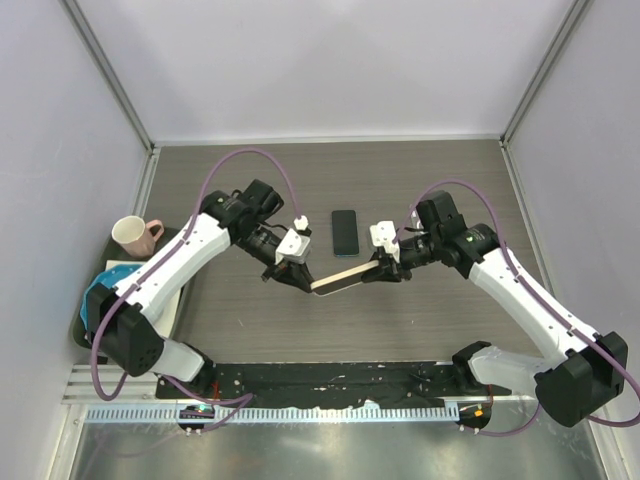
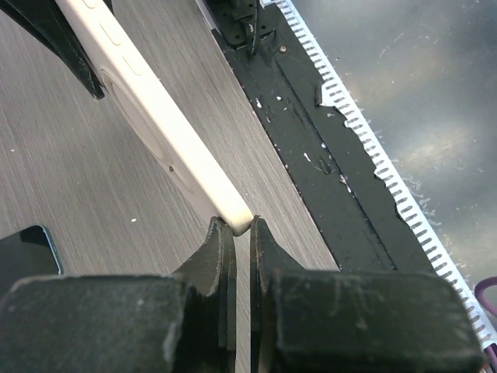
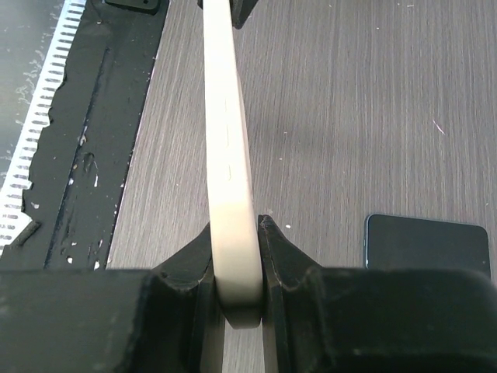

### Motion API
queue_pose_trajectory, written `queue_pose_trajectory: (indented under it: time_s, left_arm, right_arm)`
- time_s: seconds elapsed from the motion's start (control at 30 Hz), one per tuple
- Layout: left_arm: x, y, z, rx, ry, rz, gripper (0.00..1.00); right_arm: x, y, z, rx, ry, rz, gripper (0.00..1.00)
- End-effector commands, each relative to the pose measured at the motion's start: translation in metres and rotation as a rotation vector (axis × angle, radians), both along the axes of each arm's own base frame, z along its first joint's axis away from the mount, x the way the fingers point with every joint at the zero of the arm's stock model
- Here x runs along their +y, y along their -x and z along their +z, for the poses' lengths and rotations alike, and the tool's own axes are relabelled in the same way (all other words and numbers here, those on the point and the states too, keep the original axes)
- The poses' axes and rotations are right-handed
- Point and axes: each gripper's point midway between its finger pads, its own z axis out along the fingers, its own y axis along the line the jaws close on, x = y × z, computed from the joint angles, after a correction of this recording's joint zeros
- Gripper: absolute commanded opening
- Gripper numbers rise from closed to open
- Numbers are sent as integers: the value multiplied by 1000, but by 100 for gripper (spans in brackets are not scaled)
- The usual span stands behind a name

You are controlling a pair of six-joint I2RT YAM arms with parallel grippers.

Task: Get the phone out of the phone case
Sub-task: Remove the phone case from the phone.

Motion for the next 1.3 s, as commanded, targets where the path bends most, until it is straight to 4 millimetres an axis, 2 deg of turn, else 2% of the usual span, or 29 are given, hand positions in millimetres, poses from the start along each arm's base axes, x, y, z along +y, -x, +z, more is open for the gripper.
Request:
queue_pose_trajectory:
  time_s: [0.0, 0.23, 0.4, 0.43, 0.5, 0.53, 0.57, 0.6, 0.63, 0.67, 0.7, 0.73, 0.83, 0.97, 1.13, 1.23, 1.27]
  left_arm:
    - [-11, 52, 41, 139, 141, -118, 0]
    - [-9, 79, 34, 148, 90, -237, 0]
    - [-14, 84, 38, 159, 96, -267, 0]
    - [-19, 79, 39, 134, 115, -263, 0]
    - [-21, 72, 38, 183, 42, -194, 0]
    - [-31, 60, 37, 142, 61, -164, 0]
    - [-29, 55, 28, 197, -21, -84, 0]
    - [-37, 43, 34, 130, 30, -53, 0]
    - [-34, 42, 25, 133, 18, -26, 3]
    - [-33, 39, 24, 156, 6, 19, 16]
    - [-36, 32, 30, 96, 55, 41, 18]
    - [-34, 33, 23, 104, 46, 54, 18]
    - [-32, 27, 24, 100, 51, 83, 29]
    - [-32, 15, 25, 106, 58, 129, 29]
    - [-32, 16, 25, 108, 64, 125, 27]
    - [-29, 17, 24, 102, 65, 121, 32]
    - [-28, 16, 26, 107, 72, 119, 37]
  right_arm:
    - [6, -53, 43, -292, -77, -77, 1]
    - [10, -46, 46, -276, -94, -38, 1]
    - [12, -38, 41, -233, -112, -14, 1]
    - [13, -39, 41, -233, -119, -19, 1]
    - [12, -40, 42, -216, -122, -45, 1]
    - [11, -46, 44, -233, -122, -77, 1]
    - [10, -48, 45, -216, -124, -101, 1]
    - [9, -49, 48, -224, -130, -113, 1]
    - [7, -52, 47, -223, -127, -132, 1]
    - [6, -52, 48, -214, -130, -145, 1]
    - [5, -52, 47, -217, -133, -149, 1]
    - [5, -53, 47, -212, -135, -159, 1]
    - [3, -58, 47, -190, -146, -191, 1]
    - [2, -62, 56, -168, -180, -214, 1]
    - [-1, -62, 61, -145, -210, -217, 1]
    - [-4, -59, 62, -123, -231, -198, 1]
    - [-9, -61, 64, -94, -245, -215, 1]
